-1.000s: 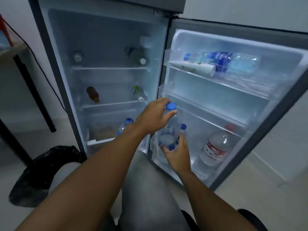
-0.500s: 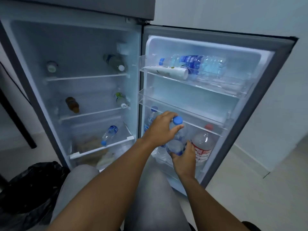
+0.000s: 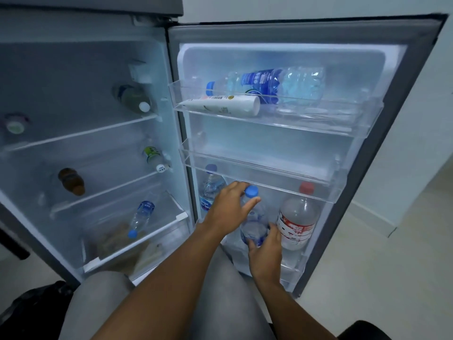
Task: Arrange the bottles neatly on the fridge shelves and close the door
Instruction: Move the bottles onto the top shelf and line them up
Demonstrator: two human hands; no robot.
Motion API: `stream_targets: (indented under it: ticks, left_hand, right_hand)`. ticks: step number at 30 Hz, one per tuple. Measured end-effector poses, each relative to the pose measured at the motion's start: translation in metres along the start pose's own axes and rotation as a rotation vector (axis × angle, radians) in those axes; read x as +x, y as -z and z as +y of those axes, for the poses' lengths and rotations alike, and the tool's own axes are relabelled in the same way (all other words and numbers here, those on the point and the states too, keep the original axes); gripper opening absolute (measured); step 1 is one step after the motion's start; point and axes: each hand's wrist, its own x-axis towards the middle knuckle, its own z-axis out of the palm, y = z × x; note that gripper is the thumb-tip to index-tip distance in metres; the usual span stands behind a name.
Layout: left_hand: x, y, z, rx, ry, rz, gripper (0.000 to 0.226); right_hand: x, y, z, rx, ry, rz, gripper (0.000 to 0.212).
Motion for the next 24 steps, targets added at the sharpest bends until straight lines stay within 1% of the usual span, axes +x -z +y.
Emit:
stream_targets:
  ticks: [3, 7, 10, 13, 15, 17, 18, 19, 21, 22, 24]
  left_hand:
    - [0.011, -0.005, -0.002, 0.014, 0.057, -0.054, 0.046]
    - [0.023, -0.004, -0.011, 0.043, 0.067, -0.262, 0.055]
    - [0.025, 0.000, -0.024, 0.132, 0.043, -0.369, 0.063]
    - [0.026, -0.002, -0.041, 0.253, 0.028, -0.486, 0.077]
    - [0.027, -0.005, -0.045, 0.300, 0.028, -0.506, 0.083]
    - [0.028, -0.008, -0.046, 0.364, 0.005, -0.490, 0.087]
    - [0.028, -0.009, -0.047, 0.406, -0.015, -0.473, 0.086]
    - [0.027, -0.012, -0.048, 0.448, -0.036, -0.452, 0.078]
    - [0.024, -0.018, -0.052, 0.499, -0.064, -0.399, 0.052]
    - [0.023, -0.020, -0.054, 0.500, -0.055, -0.375, 0.044]
    - [0.020, -0.021, -0.054, 0.487, -0.014, -0.357, 0.039]
  right_hand:
    - [0.003, -0.005, 0.000, 0.006, -0.019, 0.029, 0.071]
    - [0.001, -0.012, -0.003, 0.003, -0.009, 0.091, 0.065]
    - [-0.006, -0.017, -0.005, -0.038, -0.027, 0.150, 0.055]
    - [-0.007, -0.024, -0.006, -0.085, -0.040, 0.177, 0.053]
    - [-0.007, -0.028, -0.004, -0.104, -0.037, 0.195, 0.052]
    - [-0.006, -0.032, -0.005, -0.100, -0.033, 0.221, 0.050]
    - [-0.006, -0.032, -0.005, -0.082, -0.037, 0.231, 0.050]
    - [-0.006, -0.033, -0.006, -0.058, -0.037, 0.242, 0.049]
    - [-0.007, -0.033, -0.007, -0.019, -0.012, 0.255, 0.048]
    - [-0.008, -0.033, -0.006, -0.016, -0.003, 0.251, 0.046]
    - [-0.009, -0.031, -0.003, -0.065, -0.025, 0.214, 0.041]
